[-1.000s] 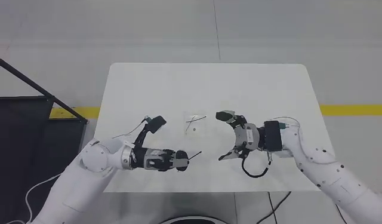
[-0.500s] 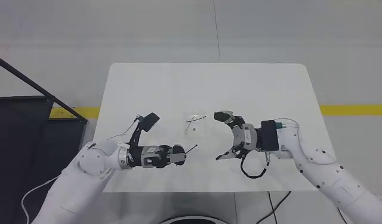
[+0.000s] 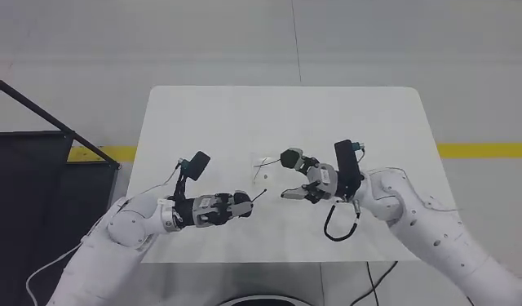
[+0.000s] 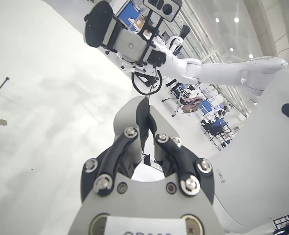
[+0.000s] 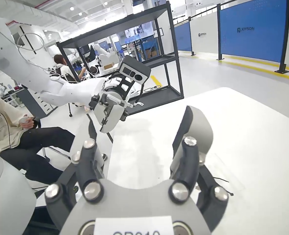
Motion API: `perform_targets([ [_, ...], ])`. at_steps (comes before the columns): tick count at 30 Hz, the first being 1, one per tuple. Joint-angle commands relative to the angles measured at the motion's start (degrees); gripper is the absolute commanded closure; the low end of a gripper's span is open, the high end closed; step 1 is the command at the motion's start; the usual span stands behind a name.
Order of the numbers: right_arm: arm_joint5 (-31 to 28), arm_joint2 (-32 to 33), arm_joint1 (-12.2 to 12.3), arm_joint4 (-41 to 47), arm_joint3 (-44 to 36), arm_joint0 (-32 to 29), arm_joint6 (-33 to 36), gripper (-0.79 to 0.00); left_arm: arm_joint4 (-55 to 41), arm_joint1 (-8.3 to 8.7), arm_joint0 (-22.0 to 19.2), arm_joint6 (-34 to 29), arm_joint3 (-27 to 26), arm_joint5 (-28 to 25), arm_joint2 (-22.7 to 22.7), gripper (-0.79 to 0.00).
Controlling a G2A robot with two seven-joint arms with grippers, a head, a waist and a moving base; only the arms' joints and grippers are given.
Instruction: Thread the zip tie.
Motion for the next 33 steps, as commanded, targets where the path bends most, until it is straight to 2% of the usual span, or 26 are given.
perform_targets([
  [1, 0.0, 0.0, 0.0, -0.4, 0.0, 0.0, -0.1, -0.785, -0.1, 0.0, 0.0, -0.1, 0.0, 0.0, 0.0, 0.0],
  [5, 0.8, 0.1, -0.1, -0.2, -1.0, -0.7, 1.0, -0.785, 0.2, -0.03, 0.1, 0.6, -0.2, 0.6, 0.0, 0.0],
  [7, 1.3, 0.4, -0.3, 2.9, -1.0, -1.3, 2.6, -0.693, 2.7, -0.1, 0.2, 2.0, -0.9, 1.9, -0.1, 0.0],
  [8, 1.8, 0.4, -0.5, 4.8, -1.1, -1.4, 3.7, -0.585, 3.9, -0.17, 0.4, 3.2, -1.1, 2.3, -0.1, 0.0],
  [11, 1.9, 0.3, -0.9, 10.1, -1.3, -1.2, 7.7, -0.382, 6.2, -0.37, 0.7, 5.3, -1.6, 2.7, 0.4, 0.0],
  [13, 1.7, 0.3, -1.3, 13.1, -1.2, -0.8, 10.6, -0.326, 7.0, -0.44, 0.9, 6.1, -1.8, 2.9, 0.6, 0.0],
  [15, 1.9, 0.2, -1.6, 15.7, -1.1, -0.4, 13.5, -0.308, 7.7, -0.47, 0.9, 6.7, -1.9, 3.0, 0.6, 0.0],
  [20, 3.9, 0.4, -2.2, 21.1, -1.2, 0.2, 19.7, -0.166, 8.6, -0.5, 1.2, 8.3, -2.1, 3.0, 0.3, 0.0],
  [24, 4.2, 1.1, -2.5, 23.5, -1.3, 0.0, 22.8, -0.102, 9.9, -0.54, 1.6, 10.1, -2.2, 3.0, -0.2, 0.0],
  [31, 3.8, 2.9, -2.9, 25.4, -1.5, -1.0, 25.3, -0.058, 11.8, -0.65, 2.1, 12.3, -2.3, 3.2, -0.4, 0.0],
  [33, 3.8, 3.4, -3.0, 25.7, -1.6, -1.4, 25.8, -0.068, 11.9, -0.67, 2.1, 12.7, -2.1, 3.3, -0.4, 0.0],
])
